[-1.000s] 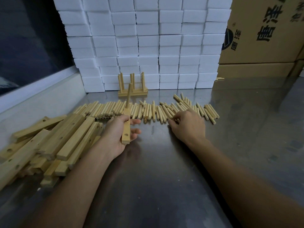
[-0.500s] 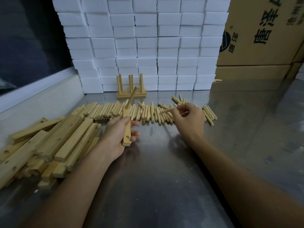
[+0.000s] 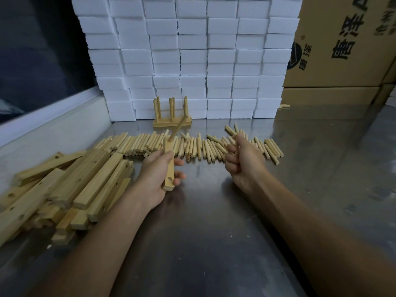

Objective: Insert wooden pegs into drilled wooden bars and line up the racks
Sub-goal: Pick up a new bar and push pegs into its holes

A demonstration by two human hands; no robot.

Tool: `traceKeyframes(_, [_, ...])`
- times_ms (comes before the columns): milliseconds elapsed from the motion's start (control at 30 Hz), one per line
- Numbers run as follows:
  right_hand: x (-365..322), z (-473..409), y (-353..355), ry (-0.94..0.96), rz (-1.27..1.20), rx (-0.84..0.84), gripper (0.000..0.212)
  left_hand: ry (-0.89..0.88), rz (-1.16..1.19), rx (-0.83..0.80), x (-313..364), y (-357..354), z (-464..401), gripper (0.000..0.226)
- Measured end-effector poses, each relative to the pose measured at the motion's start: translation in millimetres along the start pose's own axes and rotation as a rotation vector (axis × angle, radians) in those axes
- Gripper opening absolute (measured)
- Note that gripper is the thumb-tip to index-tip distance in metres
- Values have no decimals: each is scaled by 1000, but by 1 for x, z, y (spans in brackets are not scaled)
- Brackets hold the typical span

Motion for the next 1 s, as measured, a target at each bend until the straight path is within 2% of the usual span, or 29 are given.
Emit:
traceKeyframes(100, [1, 3, -5, -3, 43, -33, 22, 2, 2, -19, 1, -5, 3, 18])
traceKeyframes(267, [1, 11, -12, 26, 34, -65, 20, 25, 31, -51, -3, -11, 5, 20])
traceKeyframes(400, [2, 14, -14, 111, 311, 38, 25, 89, 126, -116, -8, -16, 6, 15])
traceKeyframes(533, [2, 18, -22, 107, 146, -127, 27, 64, 146, -129, -9, -17, 5, 18])
traceKeyframes(700, [10, 20, -28, 152, 383, -195, 10, 7, 79, -95, -7, -17, 2, 14])
traceKeyframes(867, [15, 20, -29, 231, 536, -225, 10, -33, 90, -161, -5, -19, 3, 21])
traceKeyframes(1000, [11, 22, -30, 403, 729, -240, 11, -50, 92, -200, -7, -20, 3, 24])
Point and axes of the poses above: each hand's wrist, its own z-axis away from the middle knuckle, its own y-axis out of the back of the hand, x = y × z, the point moved 5 cm from there along -z, towards the middle knuckle, and after that the axes turned 1 degree about -y, right-handed, at the moved point
